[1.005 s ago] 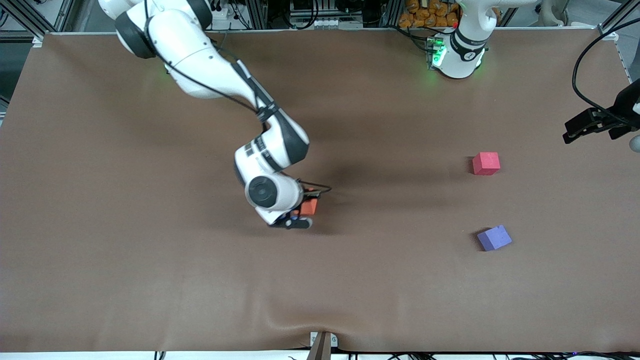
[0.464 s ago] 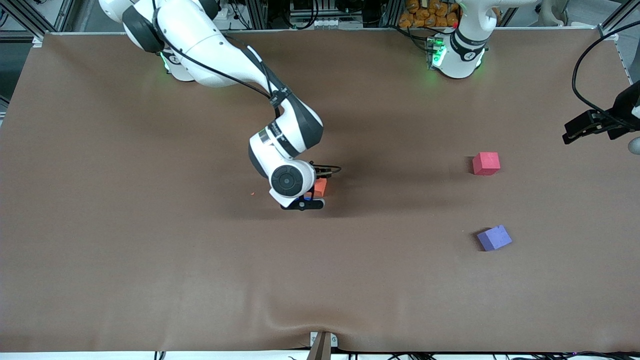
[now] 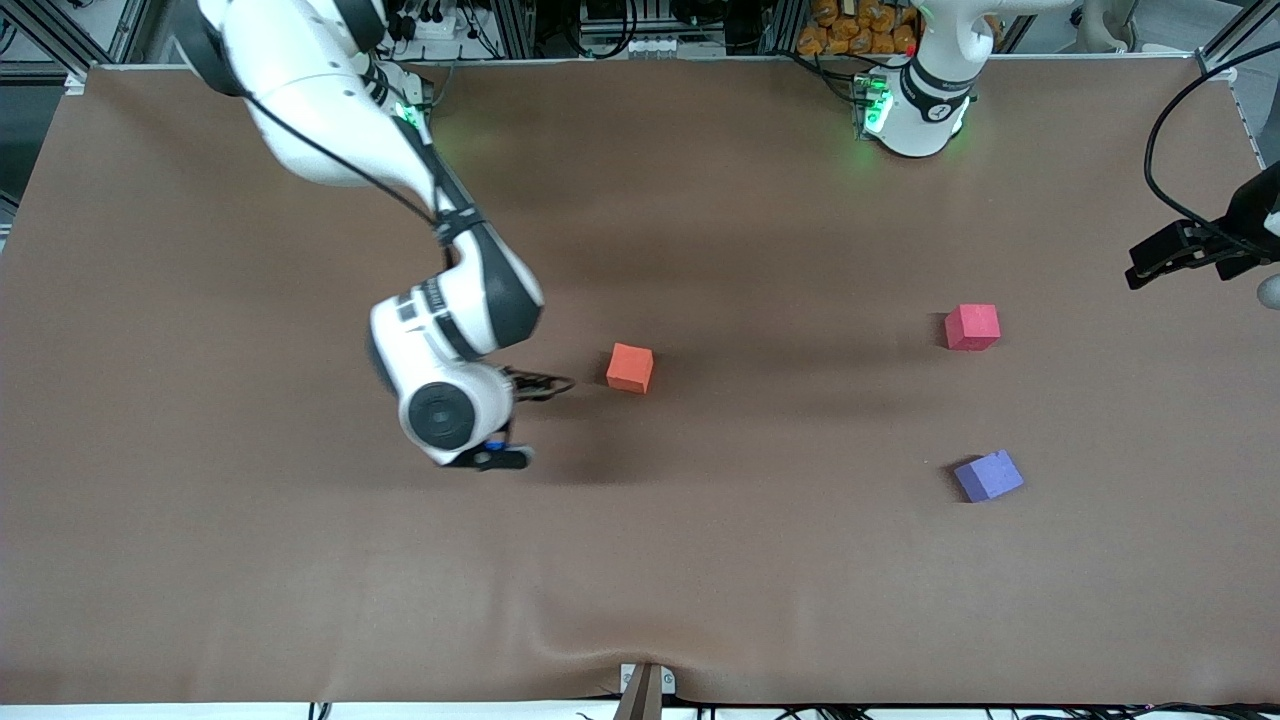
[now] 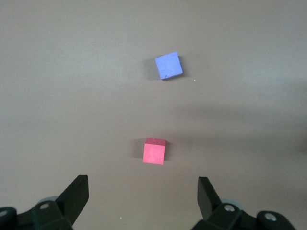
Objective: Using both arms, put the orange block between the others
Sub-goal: 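Release the orange cube and withdraw the right gripper, then reach the left gripper to the orange cube while the right gripper retracts, then grasp the orange cube with the left gripper and lift it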
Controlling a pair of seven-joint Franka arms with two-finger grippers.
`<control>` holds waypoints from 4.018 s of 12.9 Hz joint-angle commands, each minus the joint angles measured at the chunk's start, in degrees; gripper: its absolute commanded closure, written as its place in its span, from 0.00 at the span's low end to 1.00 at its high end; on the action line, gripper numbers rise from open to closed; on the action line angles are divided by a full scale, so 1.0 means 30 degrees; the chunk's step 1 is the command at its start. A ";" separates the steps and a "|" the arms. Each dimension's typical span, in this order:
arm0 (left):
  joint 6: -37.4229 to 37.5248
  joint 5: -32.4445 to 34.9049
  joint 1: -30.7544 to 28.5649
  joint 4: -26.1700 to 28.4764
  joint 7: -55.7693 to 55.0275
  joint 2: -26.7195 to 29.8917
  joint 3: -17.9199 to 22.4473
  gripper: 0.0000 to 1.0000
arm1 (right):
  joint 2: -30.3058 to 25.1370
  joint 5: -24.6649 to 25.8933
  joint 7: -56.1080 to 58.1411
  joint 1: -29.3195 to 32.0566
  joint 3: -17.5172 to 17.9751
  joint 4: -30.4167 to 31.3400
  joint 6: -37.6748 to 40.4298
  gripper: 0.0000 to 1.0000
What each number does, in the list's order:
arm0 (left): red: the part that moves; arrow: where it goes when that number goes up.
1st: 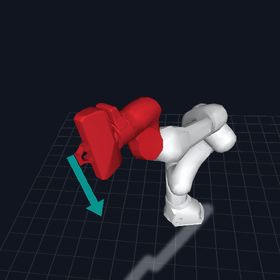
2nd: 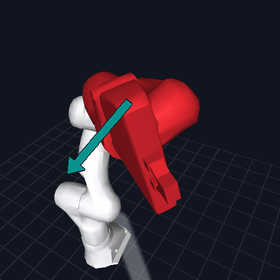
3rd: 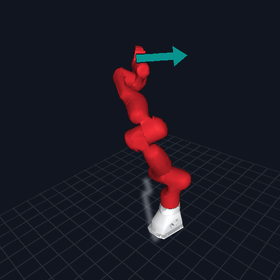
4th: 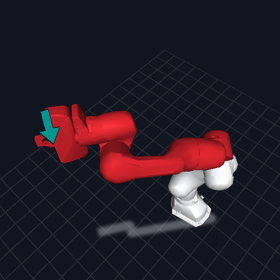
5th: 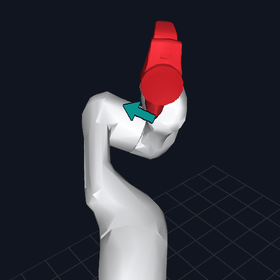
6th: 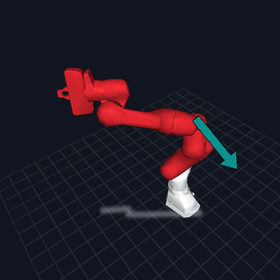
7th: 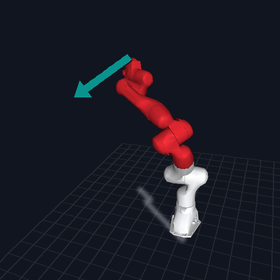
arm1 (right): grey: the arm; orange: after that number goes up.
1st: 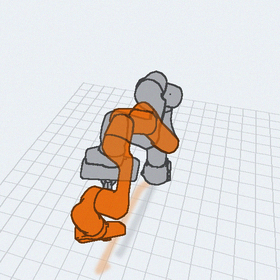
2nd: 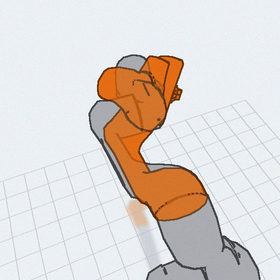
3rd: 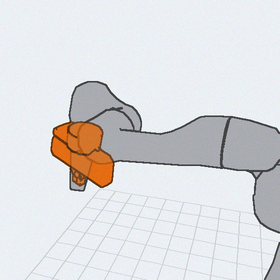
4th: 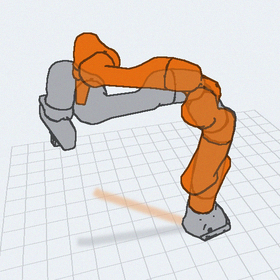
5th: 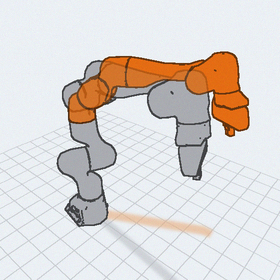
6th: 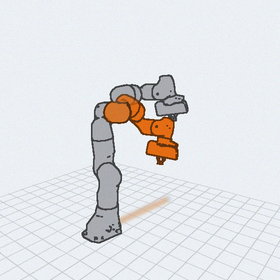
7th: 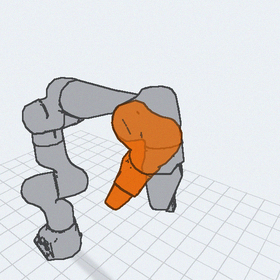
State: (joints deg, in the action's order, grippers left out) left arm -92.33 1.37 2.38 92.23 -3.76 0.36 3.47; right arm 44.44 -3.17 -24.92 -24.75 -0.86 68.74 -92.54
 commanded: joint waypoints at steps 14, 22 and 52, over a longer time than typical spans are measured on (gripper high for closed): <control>-0.0920 -0.0426 0.3681 -0.0274 -0.1673 -0.2925 -0.1417 0.00 | -1.2255 0.0383 0.8746 0.7606 -0.0178 0.5886 0.1432 0.00; -0.6182 -0.0368 1.1945 -0.5754 -0.9877 -1.1244 -0.1509 0.00 | -1.5163 0.0150 0.6207 0.6703 -0.2200 0.5479 0.4948 0.00; -1.1119 0.0043 1.4242 -0.5725 -1.1636 -1.6265 -0.0776 1.00 | -1.5194 -0.0438 0.7165 0.7608 -0.2583 0.4452 0.5126 0.00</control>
State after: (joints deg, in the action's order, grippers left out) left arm -126.34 0.85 47.17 75.64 -39.29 -49.96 1.04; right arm -0.93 -3.89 -3.92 -1.93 -8.98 82.27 -77.47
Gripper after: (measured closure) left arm 0.405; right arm 0.000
